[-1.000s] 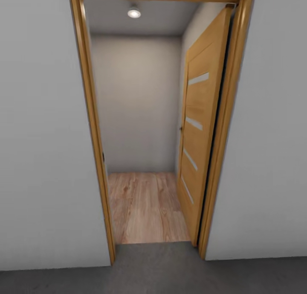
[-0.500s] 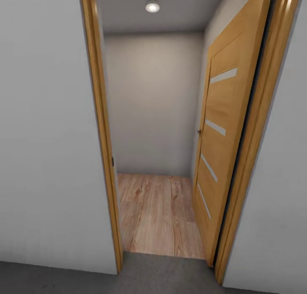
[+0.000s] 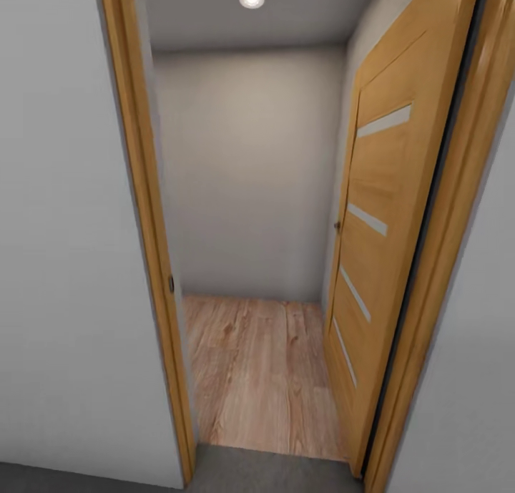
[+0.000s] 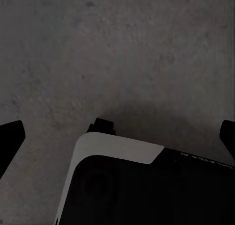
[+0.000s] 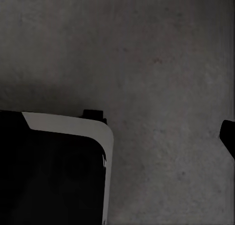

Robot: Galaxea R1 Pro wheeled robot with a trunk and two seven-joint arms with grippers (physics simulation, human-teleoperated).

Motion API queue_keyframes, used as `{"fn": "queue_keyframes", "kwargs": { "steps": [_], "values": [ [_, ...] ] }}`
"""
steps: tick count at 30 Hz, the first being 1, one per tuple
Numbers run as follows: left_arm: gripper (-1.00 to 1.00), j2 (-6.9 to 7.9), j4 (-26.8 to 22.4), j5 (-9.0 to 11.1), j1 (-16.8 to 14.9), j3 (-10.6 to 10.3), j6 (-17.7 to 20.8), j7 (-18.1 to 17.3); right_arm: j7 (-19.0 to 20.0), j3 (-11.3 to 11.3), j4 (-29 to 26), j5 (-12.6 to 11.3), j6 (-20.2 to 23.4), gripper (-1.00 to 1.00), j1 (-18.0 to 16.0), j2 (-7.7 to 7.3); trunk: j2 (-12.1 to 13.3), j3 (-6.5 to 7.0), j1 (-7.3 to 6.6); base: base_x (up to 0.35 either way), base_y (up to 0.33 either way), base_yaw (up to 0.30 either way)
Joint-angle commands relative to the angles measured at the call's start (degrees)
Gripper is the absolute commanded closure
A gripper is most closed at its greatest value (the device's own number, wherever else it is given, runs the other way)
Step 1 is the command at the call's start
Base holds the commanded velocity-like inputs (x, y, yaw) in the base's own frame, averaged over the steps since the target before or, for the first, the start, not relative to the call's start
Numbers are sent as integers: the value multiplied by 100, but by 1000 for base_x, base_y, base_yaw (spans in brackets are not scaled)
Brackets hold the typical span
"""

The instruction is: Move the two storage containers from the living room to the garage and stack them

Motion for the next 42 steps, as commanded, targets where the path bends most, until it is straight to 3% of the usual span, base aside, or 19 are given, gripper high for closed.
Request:
{"fn": "queue_keyframes", "kwargs": {
  "steps": [1, 23, 42],
  "values": [
    [-100, -1, 3, 29, -4, -23, -16, 12, -3, 48, 13, -39, -24, -100, -6, 3, -5, -8, 4, 307, -127, 0],
    [-100, 29, 3, 29, -4, -19, -7, 12, -3, 48, 13, -39, -32, -100, -6, -4, -5, -8, 4, 308, -120, 0],
    [-100, 28, 0, 29, -4, -28, -75, 9, -3, 43, 13, -39, -32, -100, -6, 3, -5, -8, 4, 299, 46, 0]
  ]
}}
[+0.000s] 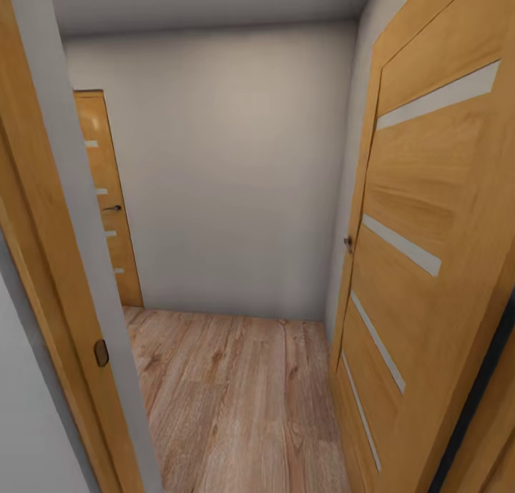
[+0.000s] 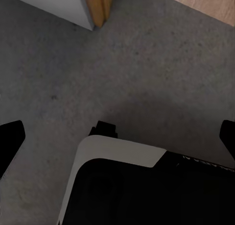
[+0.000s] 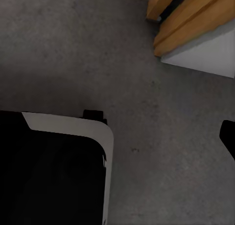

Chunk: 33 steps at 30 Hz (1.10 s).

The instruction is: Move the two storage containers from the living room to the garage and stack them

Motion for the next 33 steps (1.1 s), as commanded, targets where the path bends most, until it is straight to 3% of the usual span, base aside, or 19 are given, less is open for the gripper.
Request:
{"fn": "queue_keyframes", "kwargs": {
  "steps": [1, 7, 19, 33],
  "values": [
    [-100, -1, 1, 27, -4, -24, -19, 10, -4, 47, 16, -38, -27, -100, -6, 4, -5, -8, 2, 91, 56, 0],
    [-100, -2, -2, 26, -4, -24, -31, 10, -4, 44, 14, -40, -35, -100, -6, 4, -5, -8, 2, 33, 20, -14],
    [-100, -17, -4, 29, -4, -16, -35, 14, -4, 21, 12, -48, -30, -100, -6, 7, -5, -8, 2, 1, 1, -188],
    [-100, -20, -4, 27, -4, -16, -35, 9, -4, 51, 13, -46, -27, -100, -6, 4, -5, -8, 2, 92, 104, -10]
  ]
}}
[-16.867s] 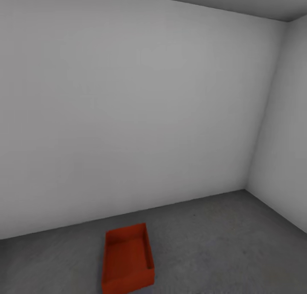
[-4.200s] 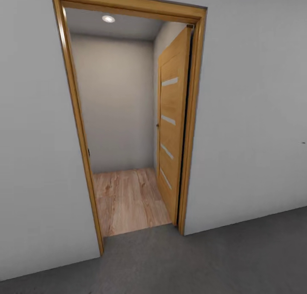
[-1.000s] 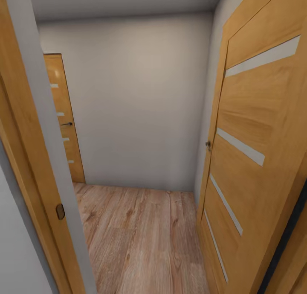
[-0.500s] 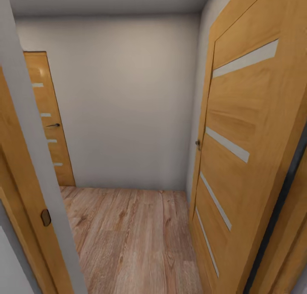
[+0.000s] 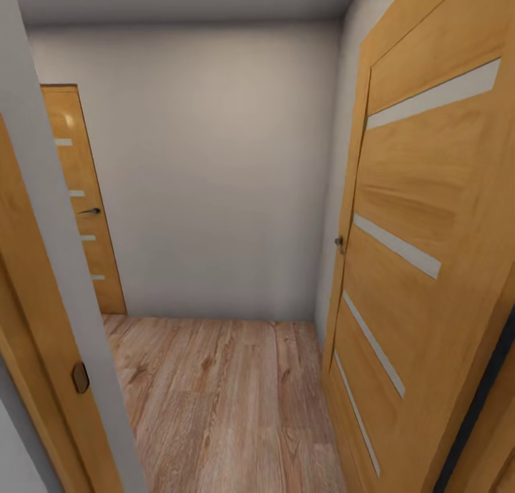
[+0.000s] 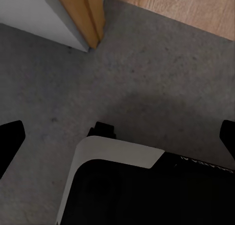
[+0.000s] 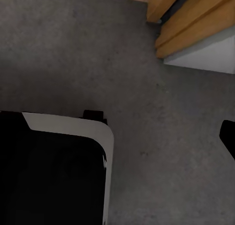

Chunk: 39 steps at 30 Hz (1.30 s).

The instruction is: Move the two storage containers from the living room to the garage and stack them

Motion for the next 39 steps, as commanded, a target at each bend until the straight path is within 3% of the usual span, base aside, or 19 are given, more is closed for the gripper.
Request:
{"fn": "queue_keyframes", "kwargs": {
  "steps": [1, 21, 39],
  "values": [
    [-100, 0, 2, 29, -4, -23, -15, 12, -4, 52, 16, -36, -26, -100, -6, 5, -6, -8, 1, 32, 33, 0],
    [-100, -6, 2, 22, -4, -23, -15, 7, -4, 47, 14, -31, -24, -100, -6, 12, -6, -8, 1, 4, 4, -1],
    [-100, -5, 2, 30, -4, -24, -15, 13, -4, 49, 13, -31, -26, -100, -6, 12, -6, -8, 1, 0, 0, -175]
  ]
}}
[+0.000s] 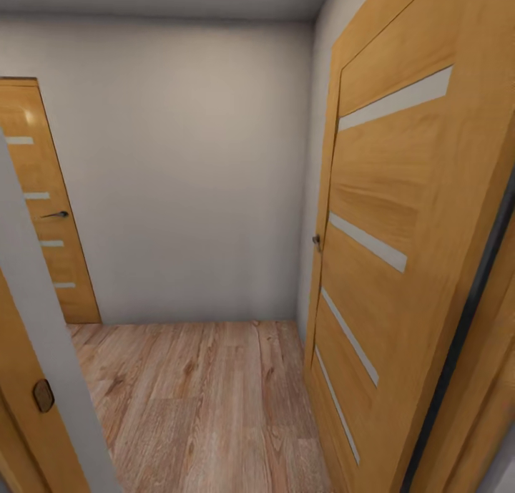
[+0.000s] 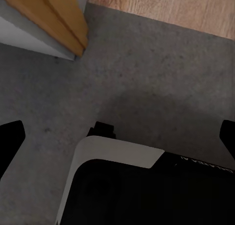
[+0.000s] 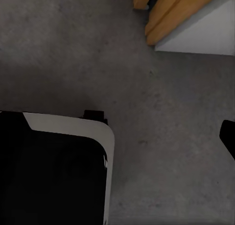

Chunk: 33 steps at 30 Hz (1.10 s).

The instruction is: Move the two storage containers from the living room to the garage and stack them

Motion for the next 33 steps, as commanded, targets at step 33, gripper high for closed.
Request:
{"fn": "queue_keyframes", "kwargs": {
  "steps": [33],
  "values": [
    [-100, 20, 11, 30, -4, -23, -7, 13, -4, 52, 16, -38, -20, -100, -6, 3, -5, -8, 0, 234, 0, -2]
  ]
}}
